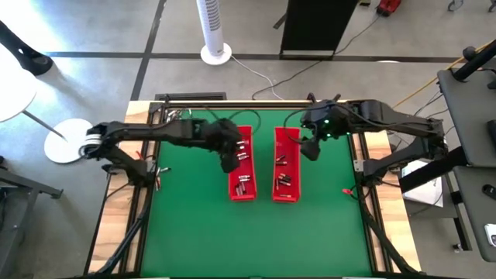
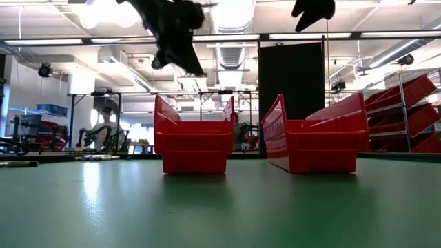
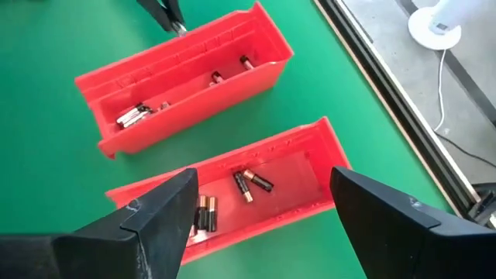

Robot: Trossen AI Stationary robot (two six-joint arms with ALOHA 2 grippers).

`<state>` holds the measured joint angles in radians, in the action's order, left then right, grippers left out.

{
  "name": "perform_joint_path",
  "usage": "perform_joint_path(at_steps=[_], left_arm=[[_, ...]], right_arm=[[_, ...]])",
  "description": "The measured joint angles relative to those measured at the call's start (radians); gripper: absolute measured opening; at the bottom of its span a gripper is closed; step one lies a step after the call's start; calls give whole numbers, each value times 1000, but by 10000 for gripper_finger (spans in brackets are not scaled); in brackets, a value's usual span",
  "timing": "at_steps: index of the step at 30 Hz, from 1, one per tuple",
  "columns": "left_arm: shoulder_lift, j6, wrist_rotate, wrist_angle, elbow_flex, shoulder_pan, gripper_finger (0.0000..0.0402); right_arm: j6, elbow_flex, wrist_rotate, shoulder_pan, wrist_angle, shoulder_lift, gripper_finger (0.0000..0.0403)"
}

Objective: Sort batteries
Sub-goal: Put the silver battery into the left red bin

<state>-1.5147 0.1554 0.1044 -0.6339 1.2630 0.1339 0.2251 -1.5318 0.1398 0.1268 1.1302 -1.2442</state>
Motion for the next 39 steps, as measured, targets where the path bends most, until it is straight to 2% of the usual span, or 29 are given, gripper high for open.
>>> perform_joint_path(at_steps=[3,6,12,19,31,39], left_arm=[[-88,-97,1,-93,78,2,9],[-158,-139,0,-100,107,2,9],[-244,-184,-2,-89,117,4,10],[-324,-239,-2,-89,117,10,10],[-460,-226,-2,-91,144,22,10],[-507,-217,-1,-96,159,22,10]], right_arm=[[27,0,-8,0,11,29,294],[83,0,-10,-2,23,54,297],[169,0,-20,-58,42,99,292],[176,0,-20,-99,43,124,281],[171,0,-20,-99,42,123,297],[174,0,-19,-99,42,123,286]])
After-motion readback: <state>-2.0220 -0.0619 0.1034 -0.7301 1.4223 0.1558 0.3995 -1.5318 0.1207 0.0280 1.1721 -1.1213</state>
